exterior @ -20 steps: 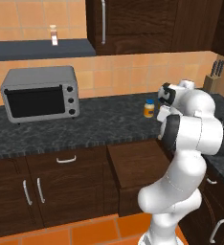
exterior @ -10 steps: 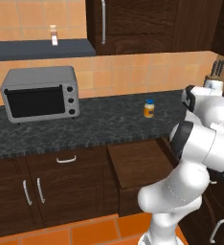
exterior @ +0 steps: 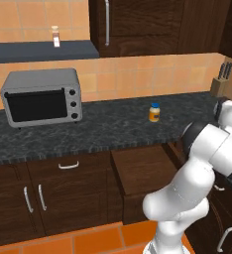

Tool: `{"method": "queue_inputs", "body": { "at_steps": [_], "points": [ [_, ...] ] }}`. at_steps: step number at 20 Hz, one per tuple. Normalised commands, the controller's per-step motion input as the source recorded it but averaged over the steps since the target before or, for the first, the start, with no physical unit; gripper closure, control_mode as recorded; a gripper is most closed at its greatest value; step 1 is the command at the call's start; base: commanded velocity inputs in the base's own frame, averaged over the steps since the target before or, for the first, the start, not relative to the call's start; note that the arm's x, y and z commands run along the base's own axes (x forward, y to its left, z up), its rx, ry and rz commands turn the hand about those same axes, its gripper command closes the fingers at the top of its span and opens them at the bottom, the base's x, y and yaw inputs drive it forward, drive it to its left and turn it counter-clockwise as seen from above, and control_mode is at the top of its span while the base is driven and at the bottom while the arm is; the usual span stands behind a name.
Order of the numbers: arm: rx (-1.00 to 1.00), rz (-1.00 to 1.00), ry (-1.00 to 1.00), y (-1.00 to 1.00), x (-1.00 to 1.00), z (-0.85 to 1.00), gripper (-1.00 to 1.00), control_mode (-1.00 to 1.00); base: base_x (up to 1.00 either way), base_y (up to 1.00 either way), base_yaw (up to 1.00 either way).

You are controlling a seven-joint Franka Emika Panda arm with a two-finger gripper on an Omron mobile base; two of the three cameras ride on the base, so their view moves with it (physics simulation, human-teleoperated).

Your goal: Pick the pizza cutter from the drawer and place it on the counter.

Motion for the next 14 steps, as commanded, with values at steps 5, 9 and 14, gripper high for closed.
{"method": "queue_inputs", "body": {
  "at_steps": [5, 9, 14],
  "points": [
    [0.03, 0.00, -0.02, -0.56, -0.04, -0.75, 1.00, -1.00, 0.00, 0.00, 0.00],
    [0.00, 0.00, -0.04, -0.48, 0.33, -0.78, 1.00, -1.00, 0.00, 0.00, 0.00],
    [0.01, 0.00, -0.02, -0.59, 0.56, -0.61, -1.00, -1.00, 0.00, 0.00, 0.00]
  ]
}}
